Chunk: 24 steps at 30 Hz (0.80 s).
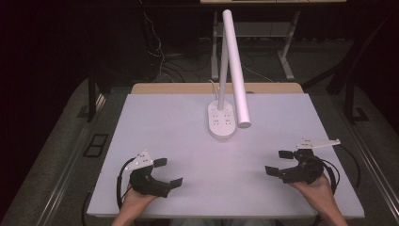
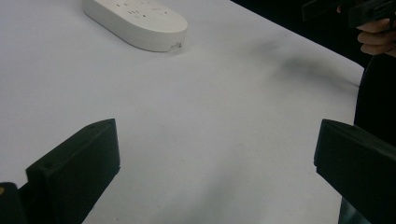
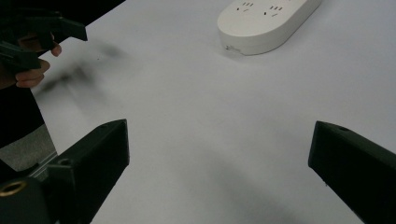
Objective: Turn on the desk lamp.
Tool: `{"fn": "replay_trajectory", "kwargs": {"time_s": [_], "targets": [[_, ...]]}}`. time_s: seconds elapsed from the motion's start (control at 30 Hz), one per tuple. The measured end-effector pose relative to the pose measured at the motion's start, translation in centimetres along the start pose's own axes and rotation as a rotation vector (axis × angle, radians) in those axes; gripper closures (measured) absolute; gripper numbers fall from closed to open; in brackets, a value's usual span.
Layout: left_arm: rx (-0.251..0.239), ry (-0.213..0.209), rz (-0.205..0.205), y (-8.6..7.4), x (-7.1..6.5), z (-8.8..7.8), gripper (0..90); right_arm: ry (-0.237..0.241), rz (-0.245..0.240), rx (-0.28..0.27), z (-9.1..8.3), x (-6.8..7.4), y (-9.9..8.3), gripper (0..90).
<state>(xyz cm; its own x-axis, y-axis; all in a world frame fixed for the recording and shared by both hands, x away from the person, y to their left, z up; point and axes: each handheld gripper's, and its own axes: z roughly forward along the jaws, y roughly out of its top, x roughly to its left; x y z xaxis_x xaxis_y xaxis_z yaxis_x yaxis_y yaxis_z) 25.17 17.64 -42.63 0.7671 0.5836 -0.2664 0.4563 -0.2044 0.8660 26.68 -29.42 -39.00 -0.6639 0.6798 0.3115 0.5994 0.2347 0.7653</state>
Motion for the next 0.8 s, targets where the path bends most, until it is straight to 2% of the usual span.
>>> {"fn": "replay_trajectory", "kwargs": {"time_s": [0.37, 0.8], "targets": [[0.001, 0.002, 0.002, 0.0, 0.0, 0.0, 0.0, 0.002, 0.007, 0.016, 0.2, -0.4, 0.8, 4.7], [-0.002, 0.008, -0.006, 0.0, 0.1, 0.0, 0.0, -0.014, -0.005, 0.017, 0.6, -0.8, 3.7, 2.1]]}}
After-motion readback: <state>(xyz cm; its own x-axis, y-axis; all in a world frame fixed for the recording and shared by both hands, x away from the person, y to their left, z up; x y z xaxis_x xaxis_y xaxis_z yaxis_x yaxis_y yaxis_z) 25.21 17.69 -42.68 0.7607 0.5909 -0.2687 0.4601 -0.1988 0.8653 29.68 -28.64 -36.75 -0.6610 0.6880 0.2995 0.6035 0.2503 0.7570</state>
